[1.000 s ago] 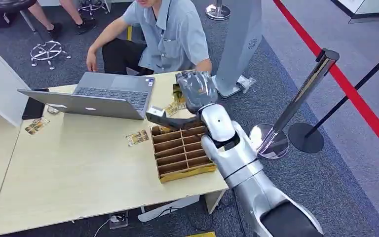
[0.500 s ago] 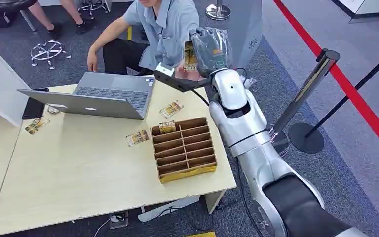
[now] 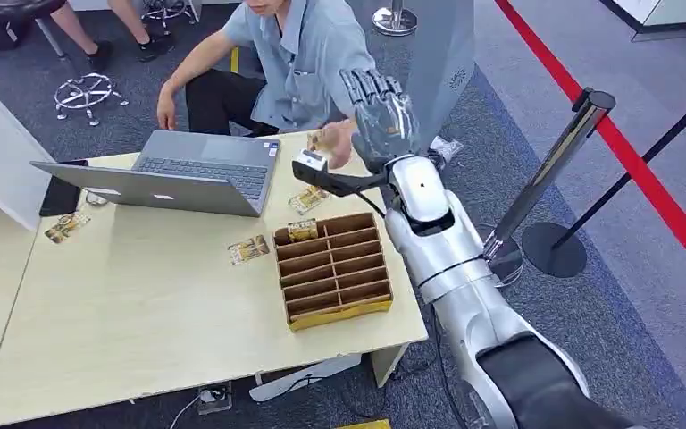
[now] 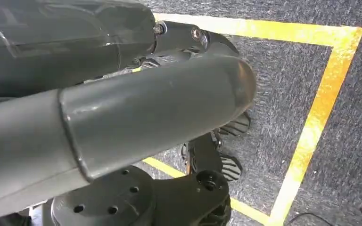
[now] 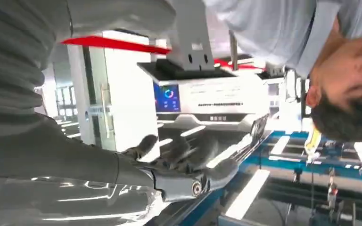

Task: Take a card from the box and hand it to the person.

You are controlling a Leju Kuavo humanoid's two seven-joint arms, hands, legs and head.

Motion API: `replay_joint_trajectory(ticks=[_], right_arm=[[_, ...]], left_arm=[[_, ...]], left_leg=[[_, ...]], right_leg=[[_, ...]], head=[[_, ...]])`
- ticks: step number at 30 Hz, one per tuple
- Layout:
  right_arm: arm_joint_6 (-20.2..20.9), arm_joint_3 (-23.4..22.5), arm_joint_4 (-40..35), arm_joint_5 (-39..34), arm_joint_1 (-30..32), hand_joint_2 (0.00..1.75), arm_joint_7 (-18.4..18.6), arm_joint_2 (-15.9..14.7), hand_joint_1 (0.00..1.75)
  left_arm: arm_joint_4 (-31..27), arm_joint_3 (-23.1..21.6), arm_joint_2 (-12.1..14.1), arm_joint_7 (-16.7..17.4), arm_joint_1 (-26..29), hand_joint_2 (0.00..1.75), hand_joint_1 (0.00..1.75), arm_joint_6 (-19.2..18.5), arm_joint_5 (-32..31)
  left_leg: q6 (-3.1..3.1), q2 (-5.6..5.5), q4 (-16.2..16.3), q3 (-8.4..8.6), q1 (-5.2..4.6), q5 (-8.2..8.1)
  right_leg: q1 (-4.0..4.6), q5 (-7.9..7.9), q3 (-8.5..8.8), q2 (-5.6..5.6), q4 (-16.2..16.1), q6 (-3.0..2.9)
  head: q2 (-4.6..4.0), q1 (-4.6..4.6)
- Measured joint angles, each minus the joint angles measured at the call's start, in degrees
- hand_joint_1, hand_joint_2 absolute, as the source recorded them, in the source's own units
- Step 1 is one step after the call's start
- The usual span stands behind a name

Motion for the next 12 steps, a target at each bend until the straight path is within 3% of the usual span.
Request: replay_joint_trajectory(ticks=[3, 7, 12], right_arm=[[2.6, 0.0, -2.4, -7.8, 3.3, 1.75, -2.4, 0.7, 0.00], [7.2, 0.1, -6.8, -27.8, 8.3, 1.75, -6.8, 1.7, 0.00], [10.2, 0.7, -13.3, -51.1, 13.8, 1.75, -6.6, 1.2, 0.00]], left_arm=[[0.0, 0.0, 0.0, 0.3, 0.0, 0.00, 0.00, 0.6, 1.1], [0.0, 0.4, -0.4, 0.7, 0.0, 0.00, 0.00, 1.5, 2.7], [0.0, 0.9, -0.7, 0.5, 0.1, 0.00, 0.00, 1.9, 3.9]], left_leg=[[0.00, 0.00, 0.0, 0.00, 0.00, 0.00], [0.00, 0.00, 0.0, -0.01, 0.01, 0.00], [0.00, 0.01, 0.0, 0.02, 0.00, 0.00]], right_leg=[[0.00, 0.00, 0.00, 0.00, 0.0, 0.00], [0.01, 0.00, -0.01, 0.00, 0.0, 0.00], [0.00, 0.00, 0.00, 0.00, 0.0, 0.00]], head=[[0.00, 0.00], [0.00, -0.02], [0.00, 0.00]])
